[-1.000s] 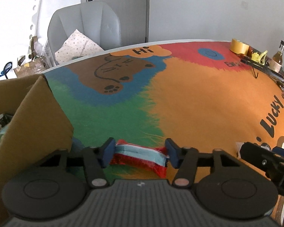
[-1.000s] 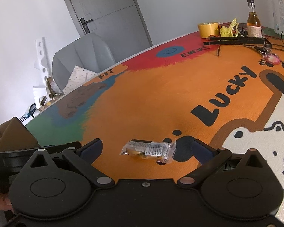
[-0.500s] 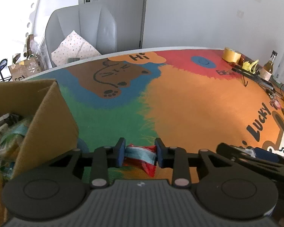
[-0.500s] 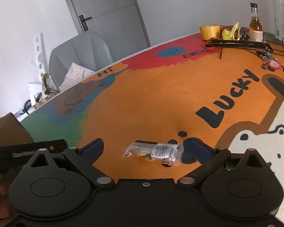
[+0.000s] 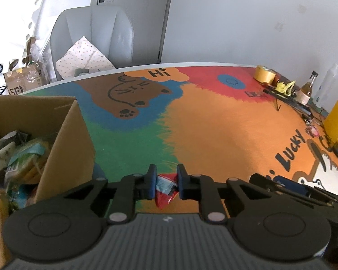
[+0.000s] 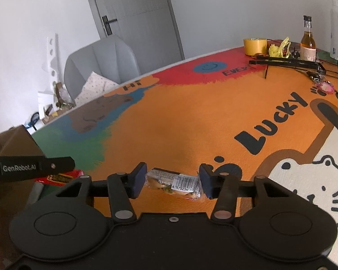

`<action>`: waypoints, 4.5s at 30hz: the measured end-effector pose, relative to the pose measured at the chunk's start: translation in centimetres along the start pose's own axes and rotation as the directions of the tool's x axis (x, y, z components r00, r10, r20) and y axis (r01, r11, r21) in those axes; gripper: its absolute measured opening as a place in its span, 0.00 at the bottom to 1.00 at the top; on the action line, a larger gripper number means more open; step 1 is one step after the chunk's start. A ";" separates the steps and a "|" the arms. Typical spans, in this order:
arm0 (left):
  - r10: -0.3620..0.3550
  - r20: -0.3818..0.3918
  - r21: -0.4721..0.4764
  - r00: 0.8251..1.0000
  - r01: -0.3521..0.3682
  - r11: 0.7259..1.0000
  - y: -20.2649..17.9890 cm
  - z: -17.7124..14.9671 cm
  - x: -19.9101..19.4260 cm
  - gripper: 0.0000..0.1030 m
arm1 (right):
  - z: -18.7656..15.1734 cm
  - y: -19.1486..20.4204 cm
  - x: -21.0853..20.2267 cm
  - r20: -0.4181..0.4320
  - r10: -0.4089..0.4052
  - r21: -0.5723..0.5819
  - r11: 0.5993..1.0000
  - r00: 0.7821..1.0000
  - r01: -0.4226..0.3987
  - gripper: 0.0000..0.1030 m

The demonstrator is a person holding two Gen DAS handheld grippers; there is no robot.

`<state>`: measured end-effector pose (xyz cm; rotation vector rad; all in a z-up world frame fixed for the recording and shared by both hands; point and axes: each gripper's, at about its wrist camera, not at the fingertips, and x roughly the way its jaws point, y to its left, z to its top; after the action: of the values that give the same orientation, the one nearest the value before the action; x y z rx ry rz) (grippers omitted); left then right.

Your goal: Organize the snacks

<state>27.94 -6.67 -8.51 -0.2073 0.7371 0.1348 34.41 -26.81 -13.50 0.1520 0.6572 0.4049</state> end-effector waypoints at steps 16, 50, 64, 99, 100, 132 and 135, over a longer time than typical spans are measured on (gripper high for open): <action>-0.026 0.110 -0.005 0.994 0.026 1.000 0.6 1.5 -5.2 0.17 | 2.1 2.9 -3.9 0.091 0.092 -0.026 0.996 0.992 -0.090 0.47; 0.072 0.218 -0.160 0.973 -0.037 0.986 12.7 0.9 -14.0 0.17 | 3.5 15.3 -7.0 0.117 0.241 -0.209 0.954 0.963 -0.213 0.47; 0.059 0.193 -0.218 0.979 -0.016 0.976 16.9 -0.4 -15.0 0.21 | 3.0 19.8 -6.8 0.083 0.281 -0.275 0.929 0.956 -0.249 0.47; 0.109 0.203 -0.249 0.973 -0.057 0.967 18.5 -1.0 -15.9 0.94 | 3.1 19.6 -9.4 0.038 0.262 -0.274 0.931 0.964 -0.242 0.81; 0.111 0.202 -0.238 0.973 -0.061 0.969 18.3 -1.0 -15.9 0.95 | 3.0 19.2 -9.6 0.038 0.260 -0.266 0.934 0.965 -0.241 0.82; 0.058 0.182 0.016 0.982 -0.062 0.998 12.8 -3.9 -22.0 1.00 | 0.2 12.6 -16.1 0.070 0.236 -0.121 0.967 0.969 -0.226 1.00; 0.053 0.189 0.045 0.981 -0.062 0.997 12.5 -4.3 -23.0 1.00 | -0.2 12.3 -17.1 0.078 0.234 -0.110 0.968 0.969 -0.225 1.00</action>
<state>5.83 3.33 2.27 -0.1225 0.5579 0.1879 18.13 -22.60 -0.84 0.1501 0.5302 0.6500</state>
